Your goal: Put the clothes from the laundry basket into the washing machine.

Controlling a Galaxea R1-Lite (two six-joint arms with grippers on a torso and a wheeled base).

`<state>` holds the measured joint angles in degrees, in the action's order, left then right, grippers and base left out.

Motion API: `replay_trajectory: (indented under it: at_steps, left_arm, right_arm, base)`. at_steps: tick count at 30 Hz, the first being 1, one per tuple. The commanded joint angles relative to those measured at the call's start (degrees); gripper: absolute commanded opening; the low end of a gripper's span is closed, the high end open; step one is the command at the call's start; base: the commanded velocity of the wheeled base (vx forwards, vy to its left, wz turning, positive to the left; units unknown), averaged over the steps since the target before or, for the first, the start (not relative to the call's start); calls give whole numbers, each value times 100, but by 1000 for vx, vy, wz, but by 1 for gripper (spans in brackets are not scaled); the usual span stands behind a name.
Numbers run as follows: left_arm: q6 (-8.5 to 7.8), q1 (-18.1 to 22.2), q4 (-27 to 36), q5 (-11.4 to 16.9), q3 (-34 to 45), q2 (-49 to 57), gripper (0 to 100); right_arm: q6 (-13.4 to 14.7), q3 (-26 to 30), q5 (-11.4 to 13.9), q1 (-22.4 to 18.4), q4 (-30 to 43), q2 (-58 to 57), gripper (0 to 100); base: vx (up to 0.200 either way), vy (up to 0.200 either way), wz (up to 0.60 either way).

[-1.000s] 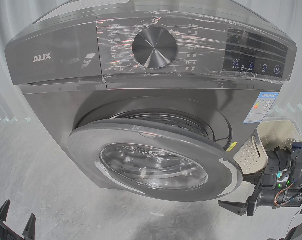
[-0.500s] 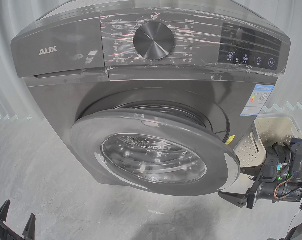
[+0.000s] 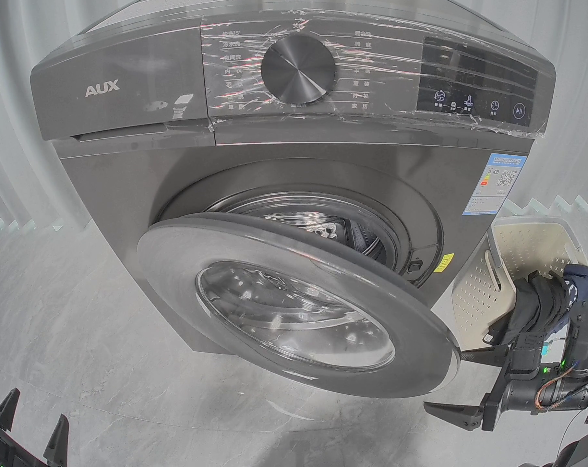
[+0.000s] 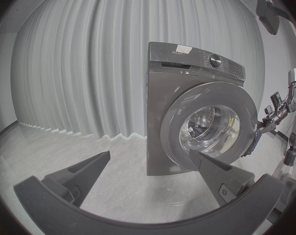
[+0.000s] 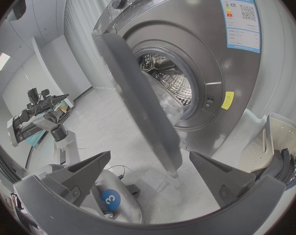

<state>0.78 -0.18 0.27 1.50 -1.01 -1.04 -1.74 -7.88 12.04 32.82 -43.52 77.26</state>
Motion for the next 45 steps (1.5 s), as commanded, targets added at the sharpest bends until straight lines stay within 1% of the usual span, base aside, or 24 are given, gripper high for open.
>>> replay_trajectory:
  at_steps: [1,7,12,18,22,25,26,36,43,45]
  left_arm:
    - [1,1,0,-1,84,95,100]
    - [1,1,0,-1,84,95,100]
    - [10,1,0,-1,84,95,100]
    - [1,1,0,-1,92,95,100]
    - [1,1,0,-1,92,95,100]
    - [1,1,0,-1,92,95,100]
    - [1,1,0,-1,84,95,100]
    - [1,1,0,-1,84,95,100]
    - [1,1,0,-1,84,95,100]
    - [1,1,0,-1,92,95,100]
  right_arm:
    - [-10,-39,0,-144,-25,-71,100]
    - [-10,-267,0,-74,-34,254,100]
    - [-1,-329,0,102,-34,298,100]
    - [-10,-223,8,181,1,342,100]
    - [51,-12,17,366,-7,219,100]
    - [51,5,17,383,-7,201,100]
    - [104,32,17,383,-25,149,100]
    - [104,-399,-18,164,-34,386,100]
    - [78,-557,-9,269,-42,685,100]
    - [166,-654,26,410,-60,808,100]
  base:
    - [0,0,0]
    - [0,0,0]
    - [0,-200,0]
    - [0,-33,0]
    - [0,0,0]
    - [0,0,0]
    - [0,0,0]
    - [0,0,0]
    - [-171,0,0]
    - [0,0,0]
